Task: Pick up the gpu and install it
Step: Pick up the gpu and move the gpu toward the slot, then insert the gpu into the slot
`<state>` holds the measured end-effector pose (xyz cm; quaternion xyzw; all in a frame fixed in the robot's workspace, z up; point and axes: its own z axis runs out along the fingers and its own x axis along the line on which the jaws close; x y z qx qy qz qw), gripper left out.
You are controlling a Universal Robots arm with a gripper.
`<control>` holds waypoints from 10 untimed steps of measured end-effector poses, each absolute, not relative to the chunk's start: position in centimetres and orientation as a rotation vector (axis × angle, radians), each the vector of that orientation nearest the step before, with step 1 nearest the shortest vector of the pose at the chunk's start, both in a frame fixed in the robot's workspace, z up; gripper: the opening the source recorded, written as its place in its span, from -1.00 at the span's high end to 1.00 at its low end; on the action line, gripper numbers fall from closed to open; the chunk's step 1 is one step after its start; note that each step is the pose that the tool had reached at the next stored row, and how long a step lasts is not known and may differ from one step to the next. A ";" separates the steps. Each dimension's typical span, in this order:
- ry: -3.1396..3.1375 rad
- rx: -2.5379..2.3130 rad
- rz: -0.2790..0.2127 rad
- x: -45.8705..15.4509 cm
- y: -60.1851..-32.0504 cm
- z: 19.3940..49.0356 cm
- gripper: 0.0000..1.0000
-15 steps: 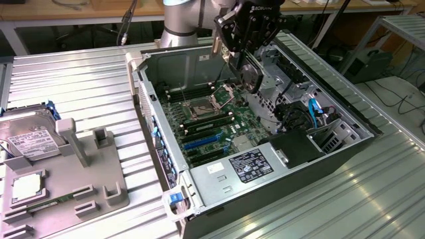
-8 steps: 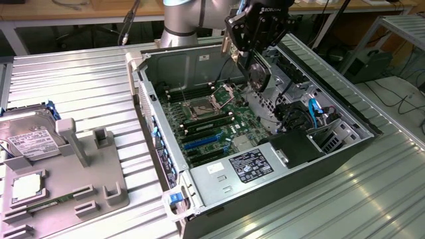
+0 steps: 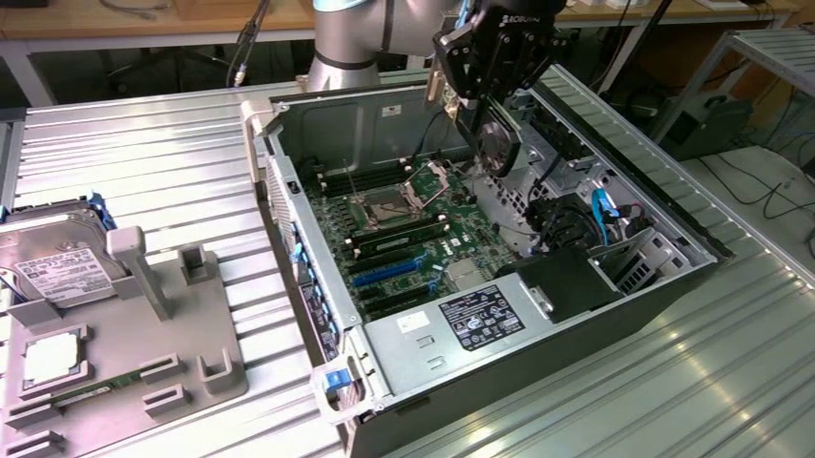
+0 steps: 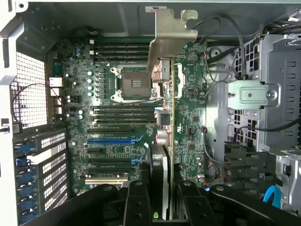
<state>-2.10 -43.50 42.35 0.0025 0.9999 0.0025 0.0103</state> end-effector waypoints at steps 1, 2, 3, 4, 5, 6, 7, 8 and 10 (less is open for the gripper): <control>3.121 0.008 0.008 -2.1 -43.5 42.4 0.44; 3.121 0.008 0.008 -2.1 -43.5 42.3 0.44; 3.121 0.008 0.008 -2.1 -43.5 42.4 0.44; 3.121 0.008 0.008 -2.1 -43.5 42.4 0.44; 3.121 0.008 0.008 -2.1 -43.5 42.4 0.44; 3.121 0.008 0.008 -2.1 -43.5 42.4 0.44; 3.121 0.008 0.008 -2.1 -43.5 42.4 0.44; 3.121 0.008 0.008 -2.1 -43.5 42.4 0.44; 3.121 0.002 0.008 -2.1 -43.5 42.4 0.44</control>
